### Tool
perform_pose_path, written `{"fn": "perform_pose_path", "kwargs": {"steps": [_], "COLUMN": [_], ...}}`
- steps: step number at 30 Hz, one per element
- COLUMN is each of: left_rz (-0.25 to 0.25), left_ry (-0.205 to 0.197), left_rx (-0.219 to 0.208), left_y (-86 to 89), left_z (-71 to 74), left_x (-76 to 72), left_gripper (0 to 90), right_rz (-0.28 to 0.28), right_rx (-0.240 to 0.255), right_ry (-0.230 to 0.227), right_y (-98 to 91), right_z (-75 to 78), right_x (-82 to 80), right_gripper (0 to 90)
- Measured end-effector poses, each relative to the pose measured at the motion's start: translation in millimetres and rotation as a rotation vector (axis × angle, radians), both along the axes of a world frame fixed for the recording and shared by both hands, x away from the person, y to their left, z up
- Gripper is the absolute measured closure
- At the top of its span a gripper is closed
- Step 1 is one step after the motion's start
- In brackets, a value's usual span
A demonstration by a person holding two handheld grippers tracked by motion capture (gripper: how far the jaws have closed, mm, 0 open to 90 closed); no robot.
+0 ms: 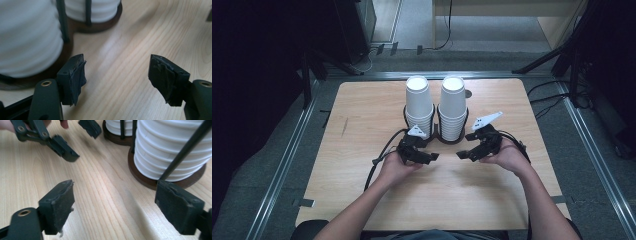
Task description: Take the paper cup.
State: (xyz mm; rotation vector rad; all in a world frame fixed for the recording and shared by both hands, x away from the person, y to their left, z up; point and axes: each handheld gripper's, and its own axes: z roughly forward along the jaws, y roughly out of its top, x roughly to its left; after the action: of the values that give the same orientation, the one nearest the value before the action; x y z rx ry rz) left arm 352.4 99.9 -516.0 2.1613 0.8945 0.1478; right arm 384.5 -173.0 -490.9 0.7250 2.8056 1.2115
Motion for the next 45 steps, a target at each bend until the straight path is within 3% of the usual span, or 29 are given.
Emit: {"fn": "perform_pose_path", "kwargs": {"steps": [5, 13, 16, 20, 29, 36, 45], "left_rz": [-0.047, -0.084, -0.088, -0.105, -0.130, -0.138, -0.136], "left_ry": [-0.039, -0.016, -0.008, -0.016, -0.008, -0.031, 0.012], "left_rx": [0.010, 0.001, -0.018, -0.019, -0.014, -0.018, -0.038], "left_y": [1.0, 2.2, 2.9, 2.8, -0.4, -3.7, -7.9], "left_z": [10.7, 23.0, 26.8, 30.5, 34.2, 36.8, 39.3], "left_x": [-4.3, -6.0, -6.3, -6.0, -3.6, -1.7, 5.2], "left_gripper": [35.8, 43.1, 47.0, 53.8, 61.7, 62.6, 70.7], "right_rz": [-0.009, 0.004, 0.034, 0.003, -0.001, -0.016, -0.022], "right_rx": [0.009, 0.014, -0.018, -0.017, -0.002, 0.007, 0.017], "right_ry": [0.006, 0.017, 0.006, 0.034, -0.017, 0.020, 0.018], "right_y": [-1.6, -3.6, -4.2, -4.5, -13.4, -16.2, -18.2], "right_z": [2.9, 8.6, 8.6, 8.3, 11.1, 14.1, 23.7], "right_x": [-0.2, -5.4, -11.5, -12.0, -17.0, -18.3, -17.4], "right_gripper": [22.6, 34.3, 46.7, 47.9, 45.5, 43.6, 41.8]}}
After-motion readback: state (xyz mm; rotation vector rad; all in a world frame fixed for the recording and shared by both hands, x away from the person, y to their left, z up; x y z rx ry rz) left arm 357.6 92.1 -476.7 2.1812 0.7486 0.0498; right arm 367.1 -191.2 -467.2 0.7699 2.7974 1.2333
